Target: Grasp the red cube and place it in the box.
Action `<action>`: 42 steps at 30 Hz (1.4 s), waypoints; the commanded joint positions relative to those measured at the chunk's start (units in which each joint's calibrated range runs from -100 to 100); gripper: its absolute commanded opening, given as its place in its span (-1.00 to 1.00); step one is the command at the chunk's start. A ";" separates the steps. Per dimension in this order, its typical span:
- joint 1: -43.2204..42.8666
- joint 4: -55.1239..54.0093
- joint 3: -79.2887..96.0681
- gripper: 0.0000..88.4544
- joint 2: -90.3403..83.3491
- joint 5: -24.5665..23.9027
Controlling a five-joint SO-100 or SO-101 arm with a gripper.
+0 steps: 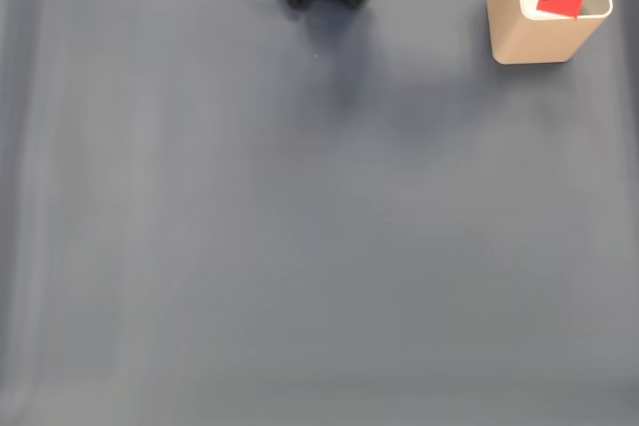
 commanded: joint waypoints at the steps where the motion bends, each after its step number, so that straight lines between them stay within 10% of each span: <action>1: -2.09 -0.93 0.11 -1.00 -2.12 -0.39; 42: -8.34 -7.16 2.48 -0.76 -2.20 0.05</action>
